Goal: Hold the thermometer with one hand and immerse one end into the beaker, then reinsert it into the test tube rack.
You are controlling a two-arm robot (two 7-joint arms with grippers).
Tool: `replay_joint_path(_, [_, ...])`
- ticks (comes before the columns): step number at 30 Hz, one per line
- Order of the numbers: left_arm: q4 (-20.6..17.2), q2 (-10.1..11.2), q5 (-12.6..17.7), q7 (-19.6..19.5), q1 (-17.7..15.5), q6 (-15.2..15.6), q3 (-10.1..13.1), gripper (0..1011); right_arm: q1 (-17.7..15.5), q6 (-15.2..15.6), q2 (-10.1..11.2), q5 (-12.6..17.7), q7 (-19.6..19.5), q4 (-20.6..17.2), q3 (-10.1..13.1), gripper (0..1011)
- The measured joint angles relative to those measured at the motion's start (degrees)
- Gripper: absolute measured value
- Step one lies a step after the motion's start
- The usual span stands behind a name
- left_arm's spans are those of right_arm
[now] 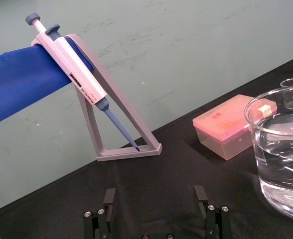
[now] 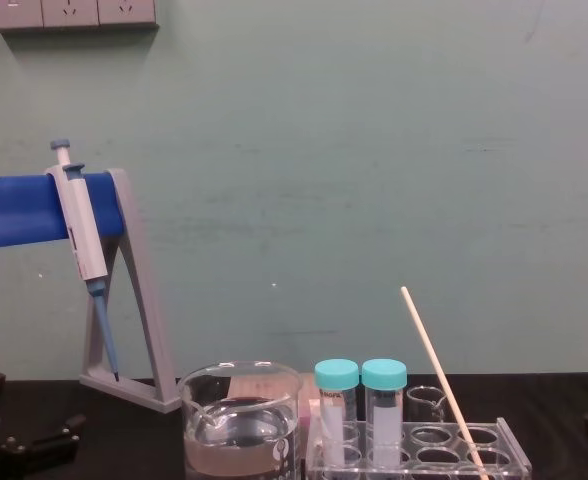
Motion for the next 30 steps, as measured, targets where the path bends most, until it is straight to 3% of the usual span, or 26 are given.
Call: replay_joint_path(30, [0.0, 0.0, 0.0, 0.0, 0.0, 0.0, 0.0, 1004, 0.0, 0.0, 0.0, 0.0, 0.0, 0.0, 0.0, 1003])
